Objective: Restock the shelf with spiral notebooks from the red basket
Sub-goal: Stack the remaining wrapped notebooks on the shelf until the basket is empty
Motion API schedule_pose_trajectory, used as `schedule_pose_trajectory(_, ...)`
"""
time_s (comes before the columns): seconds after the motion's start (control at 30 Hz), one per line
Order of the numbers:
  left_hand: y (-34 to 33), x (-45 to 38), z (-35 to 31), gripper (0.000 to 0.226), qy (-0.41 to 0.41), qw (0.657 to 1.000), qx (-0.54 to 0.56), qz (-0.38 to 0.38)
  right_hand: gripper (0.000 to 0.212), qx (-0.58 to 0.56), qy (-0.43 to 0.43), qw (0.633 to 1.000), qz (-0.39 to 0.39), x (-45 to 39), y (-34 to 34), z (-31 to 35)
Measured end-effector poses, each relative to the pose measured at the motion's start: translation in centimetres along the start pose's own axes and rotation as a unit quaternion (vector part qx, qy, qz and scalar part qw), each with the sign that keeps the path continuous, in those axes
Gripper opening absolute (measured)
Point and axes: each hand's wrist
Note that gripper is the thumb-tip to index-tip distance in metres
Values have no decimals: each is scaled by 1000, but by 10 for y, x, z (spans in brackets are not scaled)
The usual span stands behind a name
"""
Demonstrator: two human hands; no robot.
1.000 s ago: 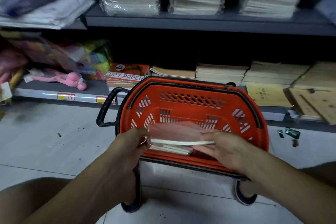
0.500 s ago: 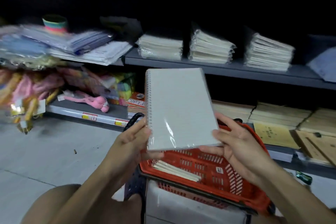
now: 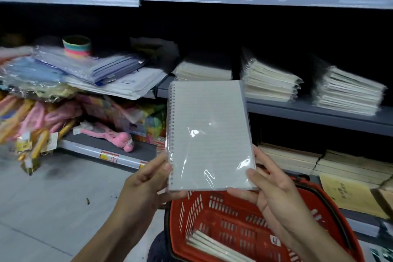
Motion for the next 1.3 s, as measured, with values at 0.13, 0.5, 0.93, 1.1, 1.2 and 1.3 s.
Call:
schedule_pose_trajectory(0.13,-11,-51,-33,32,-32,999,6,-13,47,-18,13,1000,13,-54,-19,19)
schedule_pose_trajectory(0.5,-32,-197,-107,20,-87,991,75,-75,51,-95,-11,995,-20,-200,-63,59)
schedule_pose_trajectory(0.93,-31,-202,-71,37,-188,968,25,-167,19,77,218,964,-129,-195,-56,27)
schedule_pose_trajectory(1.1,-48,-240,-73,17,-200,964,-2,-178,8,32,237,945,-223,-234,-66,23)
schedule_pose_trajectory(1.2,-59,-262,-73,28,-200,960,-26,-193,7,40,250,932,-261,-260,-71,24)
schedule_pose_trajectory(1.3,-64,-273,-74,39,-202,959,-63,-188,11,64,253,922,-285,-276,-73,27)
Point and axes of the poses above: each hand's wrist, its own x-axis away from the middle knuckle, its own y-axis out of the back of the hand, z = x × y, and after that the axes turned 4 degrees about -x, right-handed
